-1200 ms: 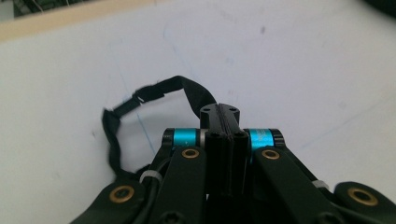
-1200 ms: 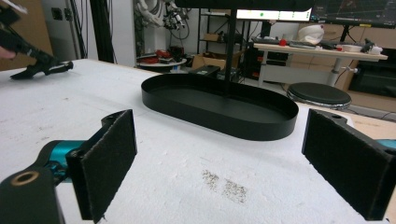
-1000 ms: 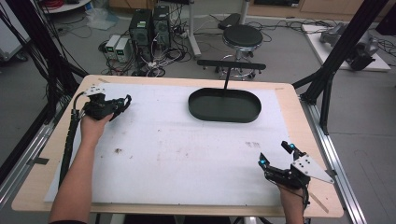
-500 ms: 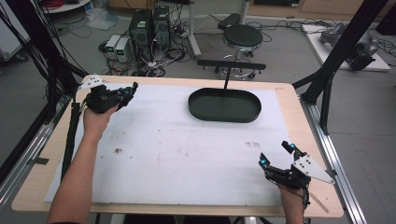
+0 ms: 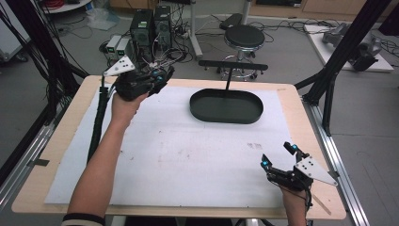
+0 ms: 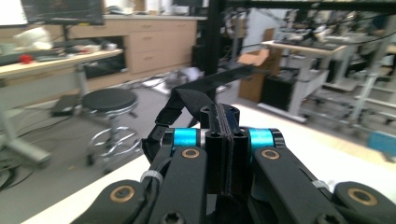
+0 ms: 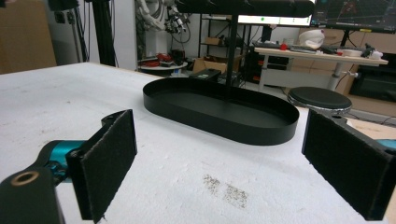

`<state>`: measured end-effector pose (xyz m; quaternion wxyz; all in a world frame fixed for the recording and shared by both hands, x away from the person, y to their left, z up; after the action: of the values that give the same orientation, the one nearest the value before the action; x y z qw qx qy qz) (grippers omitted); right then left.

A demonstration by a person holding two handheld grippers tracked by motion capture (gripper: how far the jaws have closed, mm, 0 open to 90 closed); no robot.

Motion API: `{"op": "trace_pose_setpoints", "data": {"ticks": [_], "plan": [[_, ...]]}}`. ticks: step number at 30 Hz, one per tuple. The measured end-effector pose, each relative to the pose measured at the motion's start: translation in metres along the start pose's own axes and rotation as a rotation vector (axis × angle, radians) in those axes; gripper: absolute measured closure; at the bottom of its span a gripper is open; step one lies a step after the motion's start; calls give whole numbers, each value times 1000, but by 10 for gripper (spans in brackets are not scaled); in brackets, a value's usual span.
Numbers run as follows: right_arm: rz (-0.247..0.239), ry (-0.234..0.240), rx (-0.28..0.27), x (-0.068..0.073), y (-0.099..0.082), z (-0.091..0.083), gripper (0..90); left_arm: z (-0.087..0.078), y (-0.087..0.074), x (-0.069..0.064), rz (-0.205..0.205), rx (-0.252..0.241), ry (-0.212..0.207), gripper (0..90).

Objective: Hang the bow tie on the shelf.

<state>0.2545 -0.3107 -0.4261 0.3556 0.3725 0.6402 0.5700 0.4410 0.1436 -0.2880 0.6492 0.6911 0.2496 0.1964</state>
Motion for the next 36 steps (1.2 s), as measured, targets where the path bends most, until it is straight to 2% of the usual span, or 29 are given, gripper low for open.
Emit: {"op": "trace_pose_setpoints", "data": {"ticks": [4,9,13,18,22,25,29,36], "plan": [[1,0,-3,0,0,0,94,24,4,-13,-25,-14,-68,889],[8,2,-7,0,1,0,94,51,1,-28,-33,-6,-128,889],[6,5,-10,0,1,0,94,69,-4,-32,-50,5,-147,888],[4,8,-7,0,0,1,94,88,-9,-28,-73,11,-154,889],[4,12,-4,-1,-1,3,94,101,-10,-22,-80,11,-142,889],[1,9,-1,-1,-1,4,94,110,-13,-14,-102,10,-127,889],[0,9,7,0,-1,4,94,117,-20,0,-113,20,-80,889],[-5,12,8,-1,-2,5,94,116,-32,26,-142,7,7,889]]}}
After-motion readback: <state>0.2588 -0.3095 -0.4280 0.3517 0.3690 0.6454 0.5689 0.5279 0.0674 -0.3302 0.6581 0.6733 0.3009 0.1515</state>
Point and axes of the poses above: each handheld gripper's, and its own axes: z roughly forward along the jaws, y roughly out of its top, x roughly to its left, the point moved 2 cm from there along z, roughly forward along the jaws, and after that the axes turned 1 degree about y, right-handed, at the moved point
